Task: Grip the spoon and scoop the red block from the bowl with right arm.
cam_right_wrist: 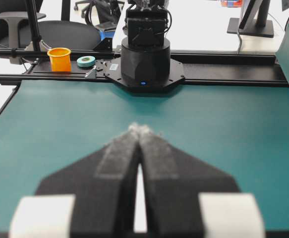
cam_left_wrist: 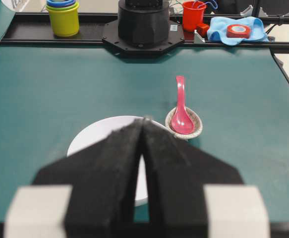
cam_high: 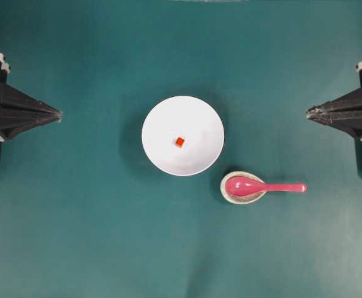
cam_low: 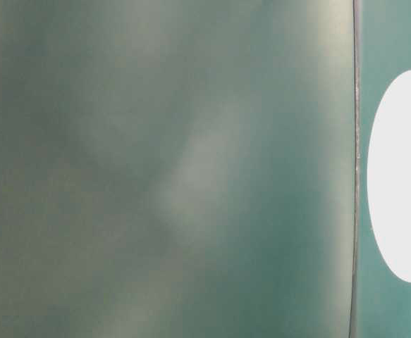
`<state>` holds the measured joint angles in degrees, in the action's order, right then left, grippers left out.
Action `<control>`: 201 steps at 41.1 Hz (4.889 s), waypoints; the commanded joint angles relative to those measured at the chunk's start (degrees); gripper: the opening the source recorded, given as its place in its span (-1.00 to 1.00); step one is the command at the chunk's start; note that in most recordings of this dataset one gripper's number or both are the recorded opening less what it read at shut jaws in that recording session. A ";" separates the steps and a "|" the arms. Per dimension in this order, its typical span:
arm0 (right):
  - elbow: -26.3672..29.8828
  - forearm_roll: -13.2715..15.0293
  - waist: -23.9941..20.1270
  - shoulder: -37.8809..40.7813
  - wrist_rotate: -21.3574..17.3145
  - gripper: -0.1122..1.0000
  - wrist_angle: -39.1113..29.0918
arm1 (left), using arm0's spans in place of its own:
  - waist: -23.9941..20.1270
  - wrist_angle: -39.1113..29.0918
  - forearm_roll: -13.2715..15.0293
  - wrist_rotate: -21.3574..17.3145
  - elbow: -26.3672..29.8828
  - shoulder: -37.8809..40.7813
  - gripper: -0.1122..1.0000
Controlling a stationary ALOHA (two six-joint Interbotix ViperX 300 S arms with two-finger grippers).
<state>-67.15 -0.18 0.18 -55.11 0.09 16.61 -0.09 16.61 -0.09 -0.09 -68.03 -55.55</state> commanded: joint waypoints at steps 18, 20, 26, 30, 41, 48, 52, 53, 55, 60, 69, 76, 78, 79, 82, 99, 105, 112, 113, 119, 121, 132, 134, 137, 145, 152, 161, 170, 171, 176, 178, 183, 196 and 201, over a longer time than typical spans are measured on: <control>1.58 -0.18 -0.09 0.62 -0.62 -0.80 -0.97 | 0.35 -8.17 -0.62 0.53 2.99 1.14 -0.80; 1.67 -0.18 0.00 0.62 -0.62 -0.80 -1.14 | 0.35 -8.70 -0.62 0.62 2.99 1.14 -0.80; 1.67 -0.26 0.00 0.62 -0.62 -0.80 -1.93 | 0.35 -11.16 -0.62 0.62 3.08 1.14 -0.80; 1.76 -0.18 0.00 0.62 -0.62 -0.80 -2.55 | 0.35 -12.22 -0.62 0.62 3.08 1.14 -0.80; 1.76 -0.26 0.00 0.62 -0.70 -0.80 -2.81 | 0.35 -13.89 -0.62 0.70 3.08 1.14 -0.80; 1.76 -0.53 0.00 0.62 -0.79 -0.80 -2.81 | 0.26 -14.59 -0.62 0.70 3.08 1.14 -0.80; 1.76 -0.53 0.00 0.44 -0.79 -0.80 -2.90 | 0.09 -15.03 -0.62 0.70 3.08 1.14 -0.80; 1.85 -0.62 0.00 0.44 -0.70 -0.80 -2.99 | 0.00 -15.12 -0.62 0.70 3.08 1.14 -0.80; 1.85 -0.62 0.00 0.44 -0.79 -0.80 -3.08 | -0.18 -15.38 -0.62 0.70 3.08 1.14 -0.80; 2.02 -0.62 0.00 0.35 -0.79 -0.79 -3.78 | -0.62 -15.73 -0.62 0.70 3.08 1.14 -0.80; 2.29 -0.70 0.00 -0.35 -0.79 -0.53 -5.63 | -1.41 -15.82 -0.62 0.53 3.08 1.14 -0.80; 2.37 -2.37 0.00 -0.35 -0.79 -0.15 -7.03 | -1.41 -15.91 -0.62 0.53 3.08 1.14 -0.80; 2.37 -2.90 0.00 -0.35 -0.79 -0.05 -7.56 | -1.41 -15.91 -0.62 0.44 2.99 1.14 -0.80; 2.37 -3.08 0.00 -0.26 -0.79 0.00 -7.82 | -1.41 -15.91 -0.62 0.44 2.99 1.14 -0.80; 2.37 -3.43 0.00 -0.18 -0.79 0.12 -8.26 | -1.49 -15.91 -0.62 0.44 3.08 1.14 -0.80; -0.09 -4.31 -0.97 2.81 -0.79 0.21 -7.03 | -1.49 -17.58 -0.62 0.44 2.99 1.05 -0.80; -2.72 -5.80 -2.90 5.54 -0.79 0.21 -1.58 | -1.49 -18.28 -0.62 0.44 2.99 1.14 -0.80; -6.68 -8.96 -7.47 9.67 -0.79 0.20 8.00 | -1.49 -18.63 -0.62 0.44 2.99 1.05 -0.80; -7.29 -9.67 -8.44 10.63 -0.79 0.20 10.02 | -1.49 -18.72 -0.62 0.35 2.99 1.14 -0.80; -10.02 -13.97 -12.48 16.44 -0.79 0.20 18.98 | -1.49 -18.81 -0.62 0.26 2.99 1.14 -0.80; -10.63 -14.94 -13.89 18.46 -0.79 0.20 21.71 | -1.49 -18.72 -0.62 0.26 2.99 1.14 -0.80; -13.54 -21.88 -20.83 28.92 -0.79 0.20 33.75 | -1.41 -18.81 -0.62 0.00 2.99 1.14 -0.80; -13.97 -23.12 -22.15 30.50 -0.70 0.20 35.68 | -1.49 -18.81 -0.62 -0.09 2.99 1.14 -0.80; -14.33 -24.96 -24.08 32.70 -0.79 0.20 37.53 | -1.49 -18.72 -0.62 -0.18 2.99 1.14 -0.80; -14.68 -30.85 -29.53 37.97 -0.79 0.20 40.25 | -1.49 -18.81 -0.62 -0.26 2.99 1.14 -0.80; -13.97 -35.07 -33.66 42.01 -0.79 0.20 41.75 | -1.41 -18.72 -0.62 -0.26 2.99 1.14 -0.80; -13.36 -37.88 -36.83 46.14 -0.79 0.20 43.07 | -1.41 -18.72 -0.62 -0.26 2.99 1.14 -0.80; -13.18 -38.32 -36.91 50.10 -0.79 0.20 44.38 | -1.49 -18.81 -0.62 -0.35 2.99 1.14 -0.80; -13.18 -38.32 -36.91 50.45 -0.79 0.20 44.47 | -1.49 -18.72 -0.62 -0.35 2.99 1.14 -0.80; -13.01 -38.32 -36.91 52.12 -0.79 0.20 44.56 | -1.41 -18.72 -0.62 -0.35 2.99 1.14 -0.80; -12.83 -38.32 -37.00 52.82 -0.79 0.20 44.56 | -1.49 -18.72 -0.62 -0.35 2.99 1.14 -0.80; -12.66 -38.32 -37.00 54.40 -0.70 0.20 44.65 | -1.41 -18.81 -0.62 -0.35 2.99 1.14 -0.80; -11.78 -38.23 -37.09 57.57 -0.62 0.20 46.23 | -1.49 -18.81 -0.62 -0.35 2.90 1.14 -0.80; -11.69 -38.14 -37.18 58.45 -0.62 0.20 47.11 | -1.41 -18.81 -0.62 -0.35 2.99 1.14 -0.80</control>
<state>-79.37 -38.41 -36.56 3.25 -0.44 62.58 -1.41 -2.37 -0.62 -0.35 -66.53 -54.84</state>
